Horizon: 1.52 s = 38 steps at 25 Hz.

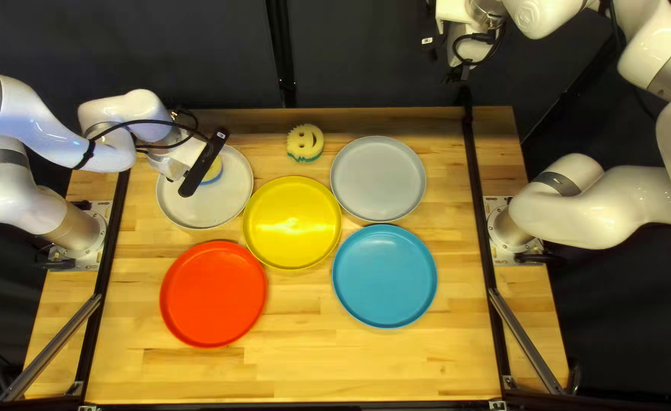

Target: Pick up sponge and scrub the plate

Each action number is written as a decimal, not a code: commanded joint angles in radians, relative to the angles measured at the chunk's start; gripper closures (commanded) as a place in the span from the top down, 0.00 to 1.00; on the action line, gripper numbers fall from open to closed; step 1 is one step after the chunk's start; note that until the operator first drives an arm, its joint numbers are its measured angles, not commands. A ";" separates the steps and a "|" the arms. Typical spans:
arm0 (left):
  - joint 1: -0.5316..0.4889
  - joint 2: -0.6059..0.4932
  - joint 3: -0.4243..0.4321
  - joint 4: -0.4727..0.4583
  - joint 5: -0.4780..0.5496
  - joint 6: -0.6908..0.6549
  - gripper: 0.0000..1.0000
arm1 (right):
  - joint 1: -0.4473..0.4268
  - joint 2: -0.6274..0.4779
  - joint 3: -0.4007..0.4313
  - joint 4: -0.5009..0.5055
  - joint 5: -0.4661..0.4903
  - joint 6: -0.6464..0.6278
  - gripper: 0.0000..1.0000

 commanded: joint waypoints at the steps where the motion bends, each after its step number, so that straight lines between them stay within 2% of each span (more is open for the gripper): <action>1: -0.090 0.051 -0.032 -0.018 -0.028 -0.067 0.00 | 0.000 0.000 0.000 0.000 0.000 0.000 1.00; 7: -0.223 0.058 -0.063 -0.008 -0.026 -0.176 0.00 | 0.000 0.000 0.000 0.000 0.000 0.000 1.00; 11: -0.258 -0.001 -0.029 0.007 -0.007 -0.217 0.00 | 0.000 0.000 0.000 0.000 0.000 0.000 1.00; 15: -0.208 -0.079 0.023 0.003 0.025 -0.180 0.00 | 0.000 0.000 0.000 0.000 0.000 0.000 1.00; 19: -0.142 -0.103 0.047 -0.002 0.039 -0.125 0.00 | 0.000 0.000 0.000 0.000 0.000 0.000 1.00; 23: -0.016 -0.142 0.080 -0.022 0.064 -0.008 0.00 | 0.000 0.000 0.000 0.000 0.000 0.000 1.00; 29: 0.047 -0.132 0.080 -0.026 0.081 0.043 0.00 | 0.000 0.000 0.000 0.000 0.000 0.000 1.00; 34: -0.018 -0.082 0.065 -0.041 0.048 -0.005 0.00 | 0.000 0.000 0.000 0.000 0.000 0.000 1.00; 38: -0.124 -0.027 0.042 -0.057 0.007 -0.072 0.00 | 0.000 0.000 0.000 0.000 0.000 0.000 1.00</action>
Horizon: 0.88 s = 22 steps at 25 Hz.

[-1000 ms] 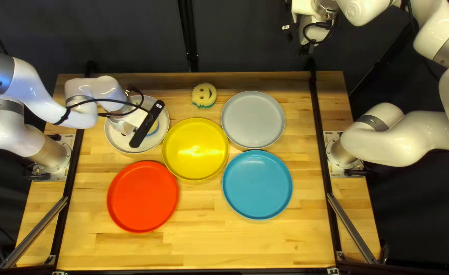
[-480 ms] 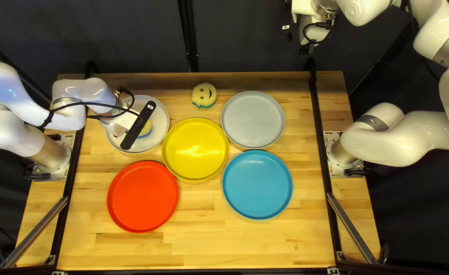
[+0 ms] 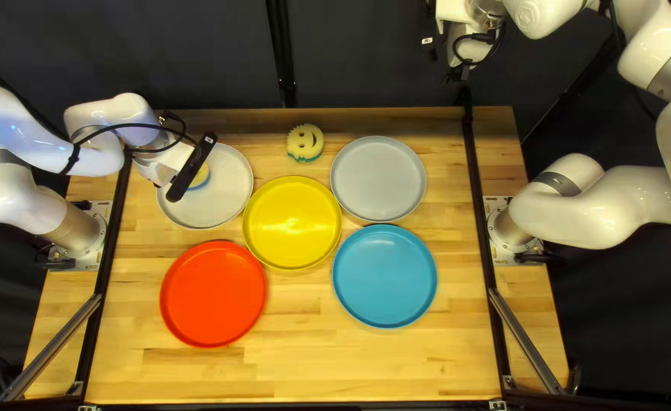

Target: Pick up sponge and scrub the plate

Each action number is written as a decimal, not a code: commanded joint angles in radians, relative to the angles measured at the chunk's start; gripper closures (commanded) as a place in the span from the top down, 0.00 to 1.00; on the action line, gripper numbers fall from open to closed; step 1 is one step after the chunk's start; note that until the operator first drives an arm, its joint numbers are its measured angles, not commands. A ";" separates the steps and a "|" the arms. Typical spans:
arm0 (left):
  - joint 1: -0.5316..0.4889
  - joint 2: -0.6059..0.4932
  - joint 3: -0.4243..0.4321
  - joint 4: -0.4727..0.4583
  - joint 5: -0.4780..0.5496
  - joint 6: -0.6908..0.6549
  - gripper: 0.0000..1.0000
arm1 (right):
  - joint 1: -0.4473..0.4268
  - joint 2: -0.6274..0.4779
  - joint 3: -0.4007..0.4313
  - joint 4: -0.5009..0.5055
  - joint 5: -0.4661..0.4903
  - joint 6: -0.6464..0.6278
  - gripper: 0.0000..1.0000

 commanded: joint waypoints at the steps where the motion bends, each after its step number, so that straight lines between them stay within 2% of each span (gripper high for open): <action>1: -0.099 0.032 -0.022 -0.014 -0.025 -0.071 0.00 | 0.000 0.000 0.000 0.000 0.000 0.000 1.00; 7: -0.211 -0.056 -0.003 0.020 0.033 -0.196 0.00 | 0.000 0.000 0.000 0.000 0.000 0.000 1.00; 13: -0.213 -0.102 0.046 0.023 0.037 -0.203 0.00 | 0.000 0.000 0.000 0.000 0.000 0.000 1.00; 16: -0.176 -0.108 0.059 0.019 0.034 -0.170 0.00 | 0.000 0.000 0.000 0.000 0.000 0.000 1.00; 22: -0.026 -0.152 0.089 0.031 0.061 -0.056 0.00 | 0.000 0.000 0.000 0.000 0.000 0.000 1.00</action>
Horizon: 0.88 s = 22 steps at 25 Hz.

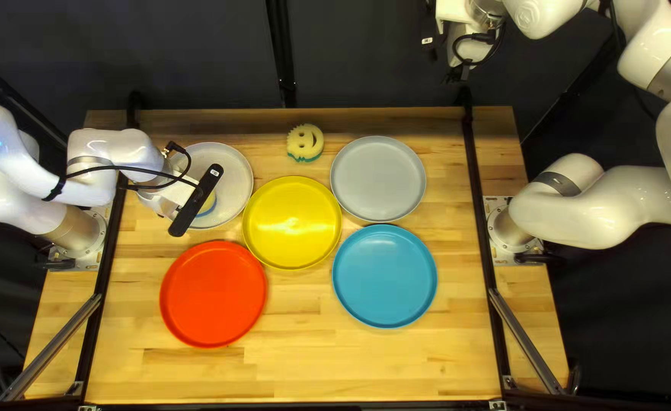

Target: Pick up sponge and scrub the plate

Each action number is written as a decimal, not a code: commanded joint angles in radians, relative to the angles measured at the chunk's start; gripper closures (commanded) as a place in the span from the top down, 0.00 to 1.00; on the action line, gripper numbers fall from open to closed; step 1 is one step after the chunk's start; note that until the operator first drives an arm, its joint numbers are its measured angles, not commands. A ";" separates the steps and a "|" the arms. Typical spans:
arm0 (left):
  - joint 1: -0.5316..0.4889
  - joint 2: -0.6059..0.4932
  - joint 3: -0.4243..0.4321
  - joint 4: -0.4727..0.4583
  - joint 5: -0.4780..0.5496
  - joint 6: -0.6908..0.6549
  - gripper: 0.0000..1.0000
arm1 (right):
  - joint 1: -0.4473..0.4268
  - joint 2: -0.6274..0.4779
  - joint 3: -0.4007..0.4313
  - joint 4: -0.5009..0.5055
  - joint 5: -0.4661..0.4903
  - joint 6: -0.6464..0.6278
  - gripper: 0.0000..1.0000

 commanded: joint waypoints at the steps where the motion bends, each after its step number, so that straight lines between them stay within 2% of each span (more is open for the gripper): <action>1: 0.100 -0.022 0.018 0.013 0.013 0.079 0.00 | 0.000 0.000 0.000 0.000 0.000 0.000 1.00; 3: 0.141 -0.017 0.022 0.016 0.011 0.111 0.00 | 0.000 0.000 0.000 0.000 0.000 0.000 1.00; 6: 0.139 -0.008 0.023 0.012 0.005 0.108 0.00 | 0.000 0.000 0.000 0.000 0.000 0.000 1.00; 11: 0.040 0.026 0.026 -0.001 -0.034 0.035 0.00 | 0.000 0.000 0.000 0.000 0.000 0.000 1.00; 16: -0.104 0.098 -0.013 -0.003 -0.080 -0.072 0.00 | 0.000 0.000 0.000 0.000 0.000 0.000 1.00; 22: -0.154 0.133 -0.052 0.006 -0.093 -0.104 0.00 | 0.000 0.000 0.000 0.000 0.000 0.000 1.00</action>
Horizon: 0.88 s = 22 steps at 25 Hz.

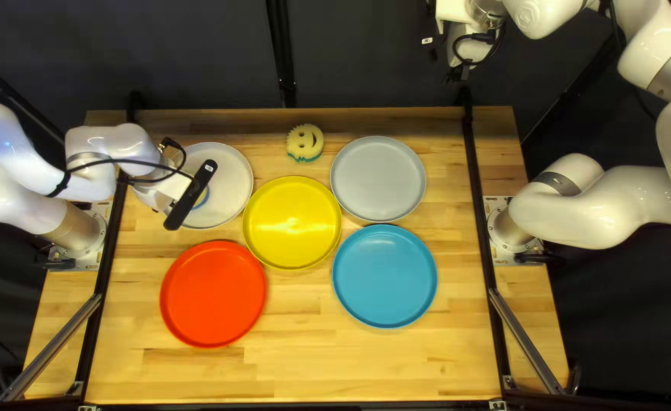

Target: Pick up sponge and scrub the plate

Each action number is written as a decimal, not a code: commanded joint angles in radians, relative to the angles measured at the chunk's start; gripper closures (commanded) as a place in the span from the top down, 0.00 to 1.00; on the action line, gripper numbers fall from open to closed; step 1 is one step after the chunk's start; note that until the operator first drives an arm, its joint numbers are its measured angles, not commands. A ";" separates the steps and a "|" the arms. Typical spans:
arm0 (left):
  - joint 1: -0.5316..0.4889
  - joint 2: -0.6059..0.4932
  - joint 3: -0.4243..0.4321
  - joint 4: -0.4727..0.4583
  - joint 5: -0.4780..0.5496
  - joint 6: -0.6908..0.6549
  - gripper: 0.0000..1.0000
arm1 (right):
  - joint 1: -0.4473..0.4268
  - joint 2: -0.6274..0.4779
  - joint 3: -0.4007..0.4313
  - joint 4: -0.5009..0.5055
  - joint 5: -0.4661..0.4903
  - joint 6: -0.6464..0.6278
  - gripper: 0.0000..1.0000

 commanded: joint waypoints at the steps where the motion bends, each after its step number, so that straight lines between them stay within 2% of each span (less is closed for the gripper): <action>1: -0.032 0.015 -0.031 0.009 0.000 -0.028 0.00 | 0.000 0.000 0.000 0.000 0.000 0.000 1.00; 4: -0.037 0.024 -0.043 0.018 -0.002 -0.034 0.00 | 0.000 0.000 0.000 0.000 0.000 0.000 1.00; 11: 0.143 -0.018 -0.020 0.030 0.026 0.114 0.00 | 0.000 0.000 0.000 0.000 0.000 0.000 1.00; 18: 0.293 0.010 -0.038 0.030 0.032 0.239 0.00 | 0.000 0.000 0.000 0.000 0.000 0.000 1.00; 22: 0.264 0.007 -0.037 0.022 0.038 0.213 0.00 | 0.000 0.000 0.000 0.000 0.000 0.000 1.00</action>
